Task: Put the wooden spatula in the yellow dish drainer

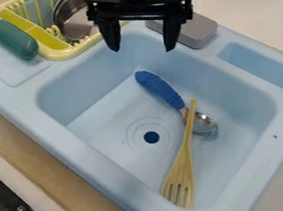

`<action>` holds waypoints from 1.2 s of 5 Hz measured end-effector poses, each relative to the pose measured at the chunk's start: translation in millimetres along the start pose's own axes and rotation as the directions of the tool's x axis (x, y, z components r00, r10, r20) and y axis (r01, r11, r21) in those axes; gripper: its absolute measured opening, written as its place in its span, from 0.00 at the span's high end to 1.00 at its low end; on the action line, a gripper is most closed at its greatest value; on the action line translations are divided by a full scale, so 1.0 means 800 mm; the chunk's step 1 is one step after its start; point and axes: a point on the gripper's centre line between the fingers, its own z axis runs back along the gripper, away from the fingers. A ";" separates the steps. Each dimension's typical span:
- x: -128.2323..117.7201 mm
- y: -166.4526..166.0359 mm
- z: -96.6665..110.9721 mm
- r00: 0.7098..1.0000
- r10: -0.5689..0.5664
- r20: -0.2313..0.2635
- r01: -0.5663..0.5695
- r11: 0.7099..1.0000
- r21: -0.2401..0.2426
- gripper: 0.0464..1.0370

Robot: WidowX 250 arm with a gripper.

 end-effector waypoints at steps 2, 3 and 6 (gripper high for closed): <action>-0.024 -0.004 -0.013 0.999 -0.034 -0.033 0.035 0.999 0.026 0.04; -0.044 -0.007 -0.021 0.998 -0.053 -0.043 0.056 0.996 0.066 0.04; -0.094 -0.045 -0.050 0.997 -0.017 -0.081 0.022 0.998 0.062 0.04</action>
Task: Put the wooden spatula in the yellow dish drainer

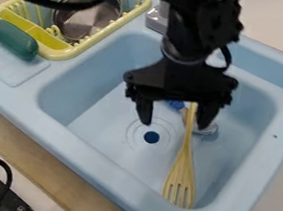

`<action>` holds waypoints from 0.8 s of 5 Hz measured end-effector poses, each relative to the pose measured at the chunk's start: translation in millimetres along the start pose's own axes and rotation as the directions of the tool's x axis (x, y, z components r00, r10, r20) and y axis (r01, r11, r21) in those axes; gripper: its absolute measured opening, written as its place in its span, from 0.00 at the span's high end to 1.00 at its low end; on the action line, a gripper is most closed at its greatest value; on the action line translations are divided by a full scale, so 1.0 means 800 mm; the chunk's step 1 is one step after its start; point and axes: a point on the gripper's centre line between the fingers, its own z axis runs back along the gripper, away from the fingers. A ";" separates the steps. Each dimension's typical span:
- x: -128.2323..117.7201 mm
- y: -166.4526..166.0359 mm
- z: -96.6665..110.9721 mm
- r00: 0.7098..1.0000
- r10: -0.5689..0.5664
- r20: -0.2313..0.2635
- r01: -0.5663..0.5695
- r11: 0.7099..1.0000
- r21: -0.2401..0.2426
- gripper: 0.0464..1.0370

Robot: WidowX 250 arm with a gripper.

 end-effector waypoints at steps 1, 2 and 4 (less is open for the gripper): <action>-0.011 -0.012 -0.017 0.999 -0.029 -0.041 0.028 0.999 -0.027 0.04; -0.019 -0.019 -0.025 0.998 -0.050 -0.027 0.050 0.999 -0.010 0.04; -0.027 -0.023 -0.039 0.996 -0.086 -0.018 0.085 0.996 -0.012 0.04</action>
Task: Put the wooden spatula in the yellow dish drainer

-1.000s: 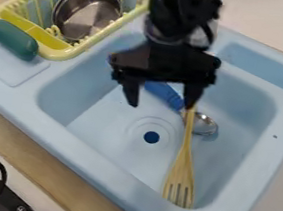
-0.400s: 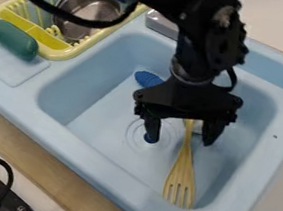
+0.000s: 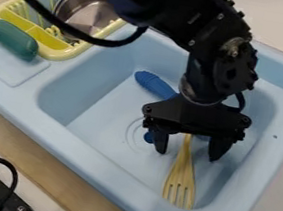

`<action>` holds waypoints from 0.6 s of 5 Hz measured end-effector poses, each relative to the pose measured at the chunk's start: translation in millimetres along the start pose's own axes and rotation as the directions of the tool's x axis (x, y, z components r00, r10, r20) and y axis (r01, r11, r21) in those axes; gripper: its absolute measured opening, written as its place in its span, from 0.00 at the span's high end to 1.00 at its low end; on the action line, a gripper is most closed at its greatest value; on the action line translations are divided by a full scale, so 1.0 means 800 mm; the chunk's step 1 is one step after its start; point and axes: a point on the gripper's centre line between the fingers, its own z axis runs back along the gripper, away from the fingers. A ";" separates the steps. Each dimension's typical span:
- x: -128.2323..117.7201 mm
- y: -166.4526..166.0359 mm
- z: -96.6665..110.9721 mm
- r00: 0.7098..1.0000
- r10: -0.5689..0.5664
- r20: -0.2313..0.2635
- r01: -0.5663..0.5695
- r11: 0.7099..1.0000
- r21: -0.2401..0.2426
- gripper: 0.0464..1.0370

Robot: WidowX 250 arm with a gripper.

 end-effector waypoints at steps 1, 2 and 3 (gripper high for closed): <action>0.003 -0.006 -0.003 1.000 0.010 -0.011 -0.010 1.000 0.011 0.09; 0.009 -0.004 -0.006 0.999 0.027 -0.023 -0.027 1.000 0.007 0.31; 0.007 -0.004 -0.008 0.999 0.026 -0.046 -0.027 0.999 -0.019 0.59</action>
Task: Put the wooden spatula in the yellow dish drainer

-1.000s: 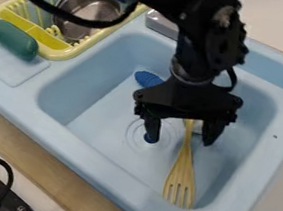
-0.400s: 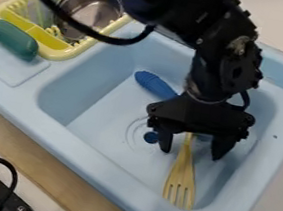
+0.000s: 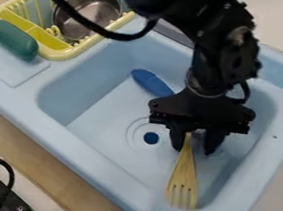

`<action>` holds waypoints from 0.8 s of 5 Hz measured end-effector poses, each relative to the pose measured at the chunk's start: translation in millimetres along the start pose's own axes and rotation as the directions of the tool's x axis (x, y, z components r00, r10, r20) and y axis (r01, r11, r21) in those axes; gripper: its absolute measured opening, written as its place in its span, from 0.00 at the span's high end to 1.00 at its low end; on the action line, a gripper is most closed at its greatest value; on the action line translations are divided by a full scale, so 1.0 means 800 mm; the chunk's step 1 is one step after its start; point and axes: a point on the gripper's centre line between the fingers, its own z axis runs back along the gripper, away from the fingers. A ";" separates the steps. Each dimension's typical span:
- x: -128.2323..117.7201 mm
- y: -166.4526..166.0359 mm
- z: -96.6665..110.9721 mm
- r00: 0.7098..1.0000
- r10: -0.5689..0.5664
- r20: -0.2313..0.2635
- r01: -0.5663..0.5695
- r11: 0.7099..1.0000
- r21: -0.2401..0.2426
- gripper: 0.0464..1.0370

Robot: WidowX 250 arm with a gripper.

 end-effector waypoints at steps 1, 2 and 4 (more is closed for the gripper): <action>-0.003 0.001 0.001 1.000 -0.009 0.004 0.009 1.000 0.007 0.82; -0.006 0.004 0.004 1.000 0.006 -0.010 -0.006 1.000 -0.004 0.94; -0.007 0.014 0.037 0.998 0.058 0.003 -0.058 0.998 -0.015 0.96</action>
